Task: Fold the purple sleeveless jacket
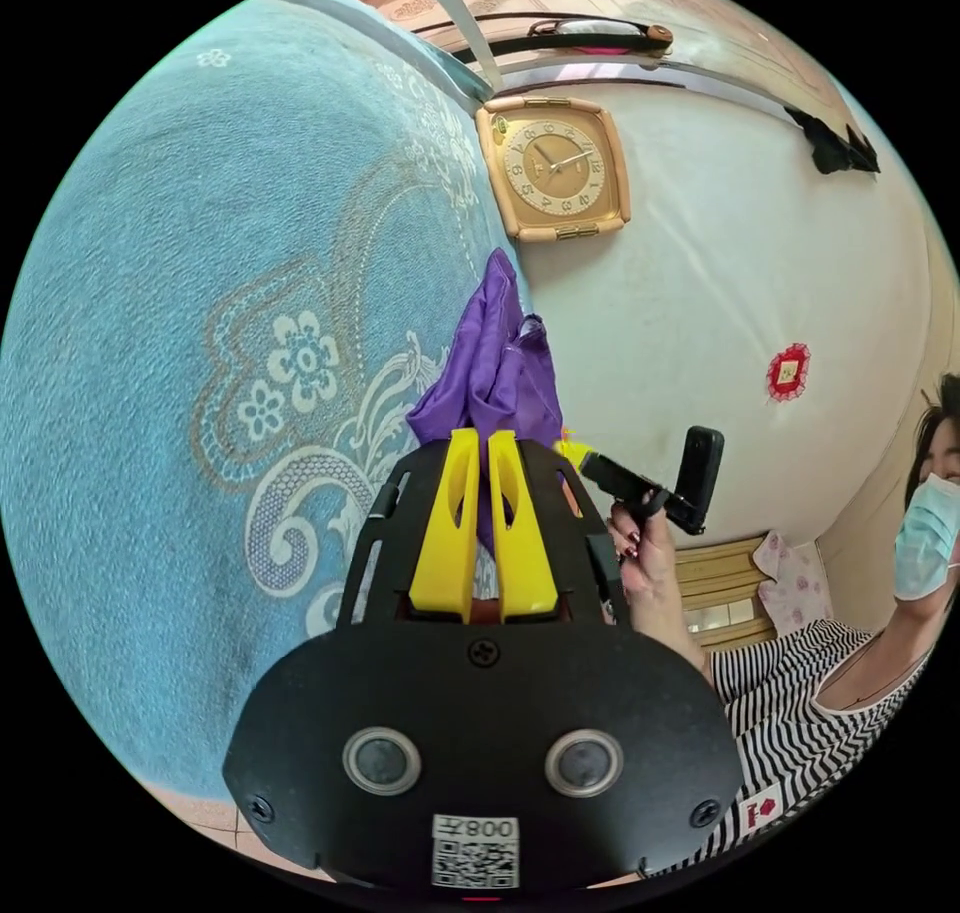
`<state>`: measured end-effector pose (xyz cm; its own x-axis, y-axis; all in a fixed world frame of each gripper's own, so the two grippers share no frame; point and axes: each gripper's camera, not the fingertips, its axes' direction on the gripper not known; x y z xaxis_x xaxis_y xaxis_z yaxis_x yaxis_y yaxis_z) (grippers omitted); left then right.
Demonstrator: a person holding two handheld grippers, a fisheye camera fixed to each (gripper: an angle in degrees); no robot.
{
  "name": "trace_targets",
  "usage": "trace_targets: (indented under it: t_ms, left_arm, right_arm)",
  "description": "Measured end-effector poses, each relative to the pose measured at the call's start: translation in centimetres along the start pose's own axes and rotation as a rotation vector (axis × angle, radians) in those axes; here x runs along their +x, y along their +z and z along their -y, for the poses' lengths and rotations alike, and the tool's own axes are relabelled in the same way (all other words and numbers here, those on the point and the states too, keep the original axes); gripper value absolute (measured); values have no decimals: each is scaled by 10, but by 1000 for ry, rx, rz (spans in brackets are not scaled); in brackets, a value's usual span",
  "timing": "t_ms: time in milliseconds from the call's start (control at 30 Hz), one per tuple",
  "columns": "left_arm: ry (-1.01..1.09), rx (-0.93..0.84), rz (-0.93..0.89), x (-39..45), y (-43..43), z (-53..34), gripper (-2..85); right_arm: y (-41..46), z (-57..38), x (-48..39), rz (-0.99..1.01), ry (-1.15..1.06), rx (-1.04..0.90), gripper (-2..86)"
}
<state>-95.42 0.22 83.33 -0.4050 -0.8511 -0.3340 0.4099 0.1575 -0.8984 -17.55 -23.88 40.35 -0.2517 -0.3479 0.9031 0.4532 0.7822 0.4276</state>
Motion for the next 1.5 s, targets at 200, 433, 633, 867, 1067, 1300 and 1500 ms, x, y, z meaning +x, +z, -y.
trace_targets:
  t_ms: [200,433,633,867,1067,1300,1500]
  left_arm:
    - [8,6,59,11,-34,-16,8]
    - [132,-4,65,38,-42,-46,7]
    - [297,-343,37,67,35,-93,34]
    - [359,-462,93,68,98,-141,54]
    - [427,-561,179,59,129,-180,40]
    - [591,-338,338,71,110,-216,76]
    - [629,-458,289,59,147,-237,83]
  right_arm:
    - [61,-26,22,16,94,-87,2]
    - [-6,-94,35,85,158,157,1]
    - [-34,-167,79,158,341,305,1]
    - [-45,-187,104,218,361,301,1]
    - [-37,-189,119,203,340,222,1]
    - [-51,-201,133,284,357,245,1]
    - [-69,-210,143,334,373,263,1]
